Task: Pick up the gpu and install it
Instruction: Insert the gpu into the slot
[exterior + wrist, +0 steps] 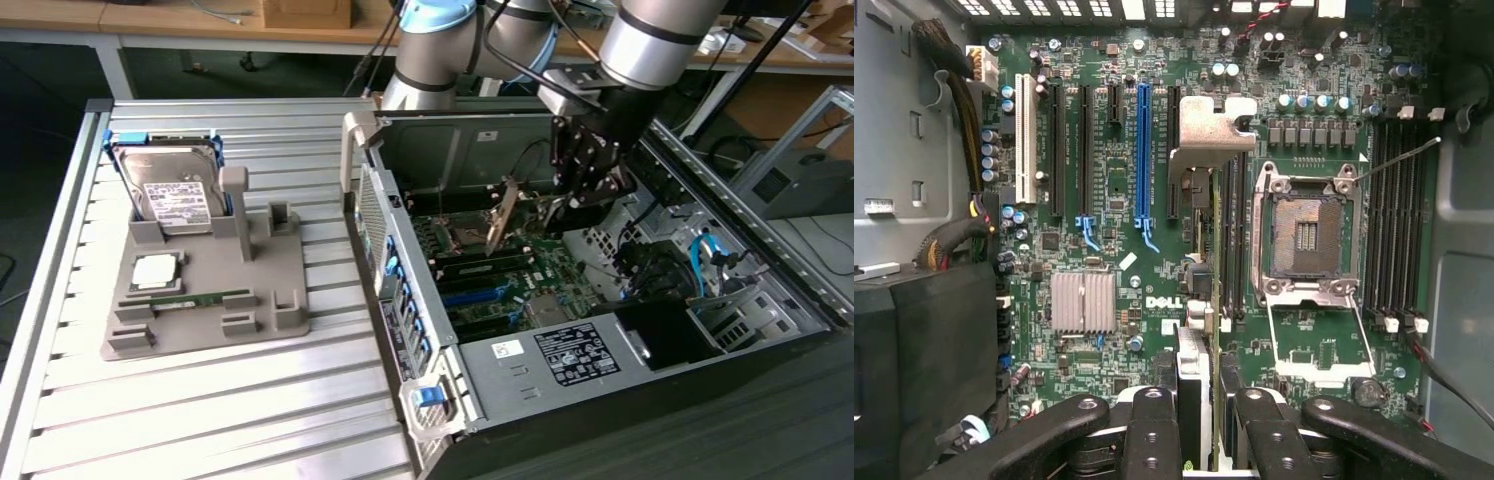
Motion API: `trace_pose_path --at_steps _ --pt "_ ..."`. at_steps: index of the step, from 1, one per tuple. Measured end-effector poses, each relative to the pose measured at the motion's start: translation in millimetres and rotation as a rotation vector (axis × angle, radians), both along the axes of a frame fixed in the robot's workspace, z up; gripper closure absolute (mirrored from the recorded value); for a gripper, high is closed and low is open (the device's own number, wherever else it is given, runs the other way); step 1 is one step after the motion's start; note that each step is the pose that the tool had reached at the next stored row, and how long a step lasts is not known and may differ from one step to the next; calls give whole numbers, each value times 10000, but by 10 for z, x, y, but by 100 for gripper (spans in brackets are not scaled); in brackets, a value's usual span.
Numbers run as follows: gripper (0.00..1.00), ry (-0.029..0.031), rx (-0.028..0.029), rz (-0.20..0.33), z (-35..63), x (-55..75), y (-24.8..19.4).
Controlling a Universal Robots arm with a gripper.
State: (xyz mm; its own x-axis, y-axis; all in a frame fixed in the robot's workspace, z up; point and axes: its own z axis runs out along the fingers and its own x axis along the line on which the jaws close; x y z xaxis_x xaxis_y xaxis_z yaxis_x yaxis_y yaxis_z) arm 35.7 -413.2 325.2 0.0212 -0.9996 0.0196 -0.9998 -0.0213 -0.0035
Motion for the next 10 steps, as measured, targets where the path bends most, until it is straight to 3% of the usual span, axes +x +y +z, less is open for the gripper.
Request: trace_pose_path --at_steps 10 --pt "73 1 -2 1 -24 -46 -16"
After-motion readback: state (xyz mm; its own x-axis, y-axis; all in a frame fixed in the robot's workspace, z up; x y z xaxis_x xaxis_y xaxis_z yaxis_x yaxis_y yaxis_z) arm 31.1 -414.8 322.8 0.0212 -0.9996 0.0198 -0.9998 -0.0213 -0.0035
